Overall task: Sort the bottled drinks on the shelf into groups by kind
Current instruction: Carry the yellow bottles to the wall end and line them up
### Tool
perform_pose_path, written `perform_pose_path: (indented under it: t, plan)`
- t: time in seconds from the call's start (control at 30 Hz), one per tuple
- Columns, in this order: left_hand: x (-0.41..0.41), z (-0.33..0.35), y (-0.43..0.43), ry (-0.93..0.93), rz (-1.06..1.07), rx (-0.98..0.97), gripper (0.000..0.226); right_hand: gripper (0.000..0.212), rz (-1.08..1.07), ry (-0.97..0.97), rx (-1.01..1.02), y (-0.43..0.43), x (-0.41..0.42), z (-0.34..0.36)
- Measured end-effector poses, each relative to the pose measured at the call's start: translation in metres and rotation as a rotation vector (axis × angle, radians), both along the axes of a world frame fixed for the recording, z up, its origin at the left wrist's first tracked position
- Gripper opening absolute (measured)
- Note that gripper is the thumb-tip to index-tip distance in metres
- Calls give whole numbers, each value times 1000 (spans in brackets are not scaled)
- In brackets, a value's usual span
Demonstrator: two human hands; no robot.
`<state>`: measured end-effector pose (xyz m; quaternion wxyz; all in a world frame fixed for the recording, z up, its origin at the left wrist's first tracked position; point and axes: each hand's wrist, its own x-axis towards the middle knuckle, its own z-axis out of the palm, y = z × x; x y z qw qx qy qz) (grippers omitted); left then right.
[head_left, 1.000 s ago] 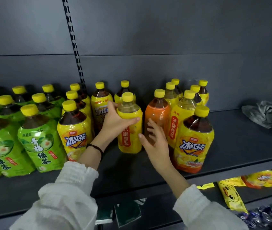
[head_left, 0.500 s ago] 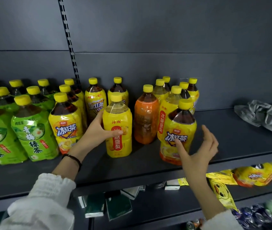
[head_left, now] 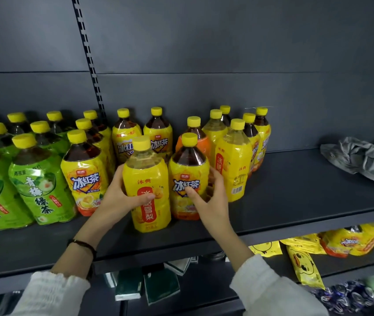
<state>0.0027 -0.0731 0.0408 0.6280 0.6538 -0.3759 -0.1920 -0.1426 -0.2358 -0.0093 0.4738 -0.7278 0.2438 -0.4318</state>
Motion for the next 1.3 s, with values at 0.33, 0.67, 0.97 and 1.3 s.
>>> perform_pose_path:
  t: [0.33, 0.67, 0.97, 1.3]
  plan:
    - [-12, -19, 12, 81, 123, -72, 101, 61, -319, -120, -17, -8, -3, 1]
    - [-12, -24, 11, 55, 167, 40, 101, 97, -289, 11, 79, -75, -14, 8]
    - [-10, -29, 36, 108, 228, -53, 83, 111, -181, -29, 137, -12, -32, 4]
    - [33, -17, 177, 163, 241, -124, 79, 97, -98, -135, 136, 128, -17, 28]
